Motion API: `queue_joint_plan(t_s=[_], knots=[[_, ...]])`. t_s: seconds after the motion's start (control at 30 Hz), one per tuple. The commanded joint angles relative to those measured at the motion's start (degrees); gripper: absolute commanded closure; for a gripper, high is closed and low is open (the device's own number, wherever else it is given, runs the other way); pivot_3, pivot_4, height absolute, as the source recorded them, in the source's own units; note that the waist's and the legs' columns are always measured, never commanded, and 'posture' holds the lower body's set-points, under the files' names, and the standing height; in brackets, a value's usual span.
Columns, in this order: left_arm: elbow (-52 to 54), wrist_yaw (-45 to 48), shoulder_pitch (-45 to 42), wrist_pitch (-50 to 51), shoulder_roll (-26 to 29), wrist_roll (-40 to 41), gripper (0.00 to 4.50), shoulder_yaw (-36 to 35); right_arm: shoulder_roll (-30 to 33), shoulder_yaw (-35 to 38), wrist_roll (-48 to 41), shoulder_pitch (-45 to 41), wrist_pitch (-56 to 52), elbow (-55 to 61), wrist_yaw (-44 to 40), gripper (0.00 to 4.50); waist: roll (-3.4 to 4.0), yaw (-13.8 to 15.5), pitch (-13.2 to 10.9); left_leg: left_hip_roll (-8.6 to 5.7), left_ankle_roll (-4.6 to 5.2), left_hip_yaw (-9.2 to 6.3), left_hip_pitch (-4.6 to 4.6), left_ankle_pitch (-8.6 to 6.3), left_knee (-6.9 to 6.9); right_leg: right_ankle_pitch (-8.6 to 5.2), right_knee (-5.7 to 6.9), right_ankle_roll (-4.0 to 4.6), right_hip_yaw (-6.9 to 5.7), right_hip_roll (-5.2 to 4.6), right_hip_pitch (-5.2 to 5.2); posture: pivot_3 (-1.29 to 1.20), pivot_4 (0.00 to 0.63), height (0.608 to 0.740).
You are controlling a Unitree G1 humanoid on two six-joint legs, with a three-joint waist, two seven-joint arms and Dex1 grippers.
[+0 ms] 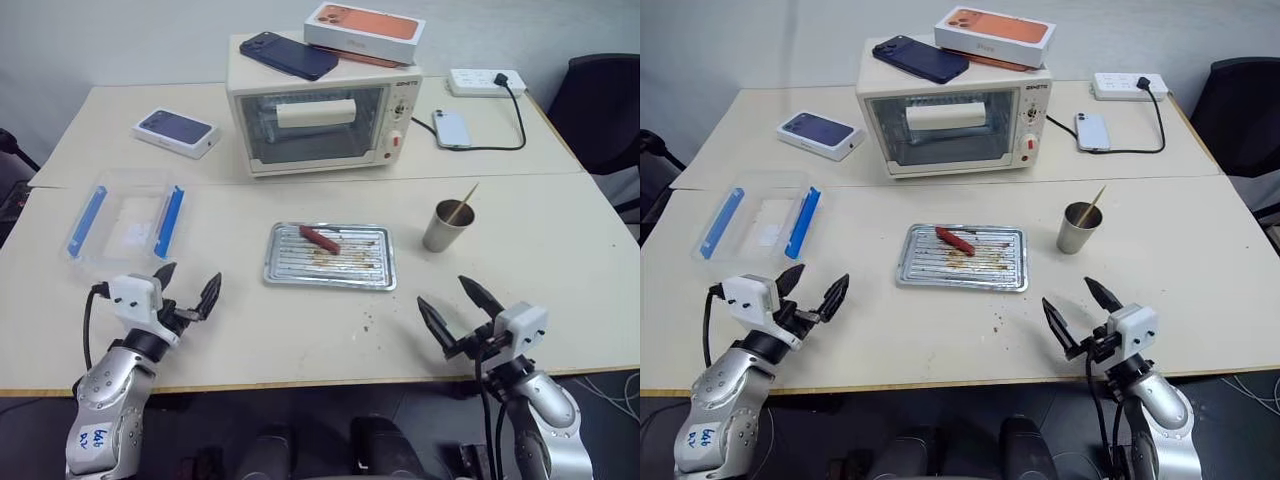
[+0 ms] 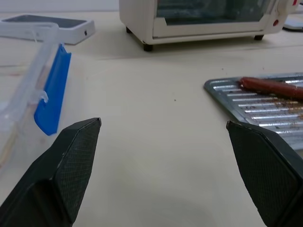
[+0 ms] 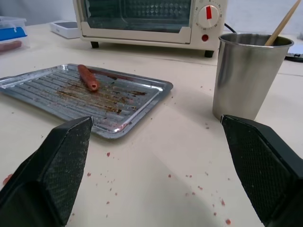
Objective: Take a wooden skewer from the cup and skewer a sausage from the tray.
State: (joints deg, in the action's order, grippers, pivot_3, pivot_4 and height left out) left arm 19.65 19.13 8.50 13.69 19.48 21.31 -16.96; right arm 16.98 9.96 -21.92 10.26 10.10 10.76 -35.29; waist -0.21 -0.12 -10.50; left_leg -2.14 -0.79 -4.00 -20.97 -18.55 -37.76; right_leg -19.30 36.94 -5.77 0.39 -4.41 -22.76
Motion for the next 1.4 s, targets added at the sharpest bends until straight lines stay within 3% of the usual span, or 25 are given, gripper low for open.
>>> queue_joint_plan(t_s=[0.03, 0.1, 0.2, 0.3, 0.43, 0.7, 0.87, 1.03, 1.23, 1.4], knots=[[1.17, 0.91, 0.59, 1.05, 1.06, 0.29, 0.02, -0.08, 0.31, 1.40, -0.91, -0.27, 1.58, -0.45, -0.28, 0.00, 0.00, 0.02, 0.00, 0.00, 0.00, 0.00, 0.00, 0.00, 0.00, 0.00, 0.00, 0.00, 0.00, -0.01, 0.00, 0.00, 0.150, 0.740], [0.68, 1.02, -0.40, 1.18, 0.70, 2.24, 0.02, -1.40, 0.30, 1.32, -1.07, -0.68, 1.70, -1.22, -0.70, 0.00, 0.00, 0.09, 0.00, 0.00, 0.01, -0.01, -0.01, 0.00, 0.01, 0.00, -0.02, 0.00, 0.00, -0.01, 0.00, 0.00, 0.150, 0.740], [1.16, 8.33, -0.23, 3.02, 3.89, 7.63, 0.02, -2.09, 1.05, 1.98, -2.21, -1.16, 1.21, -0.62, -1.38, 0.00, 0.00, 0.07, 0.01, -0.01, 0.01, -0.01, -0.01, 0.00, 0.00, 0.00, -0.02, 0.00, -0.01, -0.03, 0.01, 0.00, 0.150, 0.740], [3.37, 19.73, 1.05, 8.98, 11.94, 16.32, 0.02, -3.80, 4.28, 5.92, -5.63, 1.18, -0.61, 3.11, -2.56, 0.00, 0.01, 0.01, 0.01, 0.00, 0.01, -0.02, -0.01, 0.00, 0.02, 0.00, -0.02, 0.01, -0.01, -0.03, 0.00, 0.00, 0.150, 0.740], [3.11, 26.52, -0.73, 14.17, 18.89, 24.37, 0.02, -7.16, 8.41, 13.00, -9.94, 5.82, -2.23, 3.35, -4.50, 0.00, 0.05, 0.21, 0.03, 0.01, 0.02, -0.07, -0.02, -0.01, 0.07, -0.02, -0.11, 0.04, -0.03, -0.06, 0.05, 0.00, 0.150, 0.740], [2.38, 33.77, -8.92, 16.45, 23.55, 25.25, 0.02, -2.30, 16.13, 17.41, -13.36, 1.86, -5.84, -2.39, -11.02, 0.00, 0.11, -0.22, 0.03, -0.01, 0.26, 0.04, 0.42, -0.11, 0.39, -0.03, -0.18, 0.06, 0.05, -0.06, 0.33, 0.00, 0.150, 0.740], [3.13, 34.81, -13.22, 17.70, 23.42, 24.64, 0.02, 1.45, 30.33, 14.55, -17.46, -10.79, -18.96, -8.01, -21.41, 0.00, 0.24, -1.04, 0.00, 0.01, 0.22, 0.16, 0.53, -0.07, 0.46, -0.03, -0.13, 0.05, 0.10, -0.04, 0.34, 0.00, 0.150, 0.740], [2.49, 33.77, -15.91, 17.00, 21.85, 23.25, 0.02, 3.71, 40.11, 4.56, -14.30, -33.43, -31.49, -24.02, -31.93, 0.00, 0.21, -1.36, -0.03, 0.04, 0.10, 0.15, 0.49, 0.04, 0.44, -0.03, -0.18, 0.06, 0.04, -0.02, 0.32, 0.00, 0.150, 0.740], [3.79, 33.15, -17.02, 17.09, 19.73, 23.73, 0.02, 5.46, 39.12, -9.66, -0.01, -60.84, -31.73, -51.71, -43.30, 0.00, 0.24, -1.41, -0.07, 0.03, 0.06, 0.19, 0.31, 0.07, 0.48, -0.03, -0.34, 0.06, 0.06, -0.04, 0.17, 0.00, 0.150, 0.740], [4.93, 32.99, -17.12, 16.75, 18.19, 23.12, 0.02, 7.43, 33.61, -13.92, 7.54, -74.18, -25.16, -68.73, -47.82, 0.00, 0.28, -1.43, -0.09, 0.02, 0.04, 0.08, -0.21, 0.06, 0.27, 0.00, -0.39, 0.01, -0.05, -0.04, -0.16, 0.00, 0.150, 0.740]])
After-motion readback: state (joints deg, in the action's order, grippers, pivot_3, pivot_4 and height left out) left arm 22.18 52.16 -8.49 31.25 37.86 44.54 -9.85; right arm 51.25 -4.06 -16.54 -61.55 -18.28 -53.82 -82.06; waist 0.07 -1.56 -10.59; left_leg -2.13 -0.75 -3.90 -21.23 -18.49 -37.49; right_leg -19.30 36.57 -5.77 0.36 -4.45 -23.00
